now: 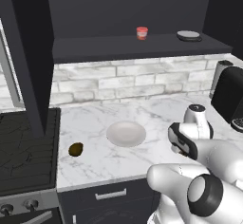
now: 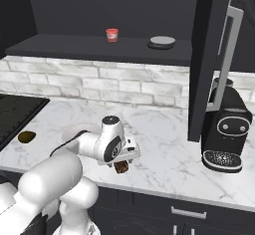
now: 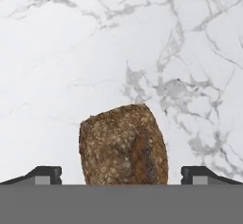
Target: Pick the avocado and bread from the counter and place them on the plate. Then pick the jam from the cabinet and place it next to the plate. Lastly close the cabinet door.
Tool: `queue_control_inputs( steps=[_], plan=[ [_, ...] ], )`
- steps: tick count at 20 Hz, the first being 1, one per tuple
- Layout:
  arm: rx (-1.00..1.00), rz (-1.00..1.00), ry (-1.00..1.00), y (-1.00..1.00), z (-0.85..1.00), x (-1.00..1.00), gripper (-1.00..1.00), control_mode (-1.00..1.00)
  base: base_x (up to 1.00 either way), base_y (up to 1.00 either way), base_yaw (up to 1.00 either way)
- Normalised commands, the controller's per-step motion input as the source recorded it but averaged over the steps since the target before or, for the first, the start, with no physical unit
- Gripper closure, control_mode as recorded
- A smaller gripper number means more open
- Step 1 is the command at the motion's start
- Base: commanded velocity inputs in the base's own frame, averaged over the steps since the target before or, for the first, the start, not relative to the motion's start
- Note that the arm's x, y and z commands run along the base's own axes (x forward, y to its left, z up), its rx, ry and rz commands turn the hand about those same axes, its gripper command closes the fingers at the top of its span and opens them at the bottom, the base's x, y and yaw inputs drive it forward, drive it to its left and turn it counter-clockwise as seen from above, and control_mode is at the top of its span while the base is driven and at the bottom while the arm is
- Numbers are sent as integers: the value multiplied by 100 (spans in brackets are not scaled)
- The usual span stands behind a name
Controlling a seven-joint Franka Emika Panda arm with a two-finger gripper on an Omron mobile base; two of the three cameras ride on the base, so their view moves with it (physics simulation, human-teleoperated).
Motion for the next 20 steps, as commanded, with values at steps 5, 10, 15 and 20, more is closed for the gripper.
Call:
queue_control_inputs(
  steps=[5,10,15,20],
  plan=[
    [0,0,3,0,-17,0,-100,-100,0,0,0],
    [0,0,5,0,-29,0,-100,-100,0,0,0],
    [0,0,5,0,-33,0,100,-100,0,0,0],
    [0,0,2,1,-9,2,100,-100,0,0,0]
  ],
)
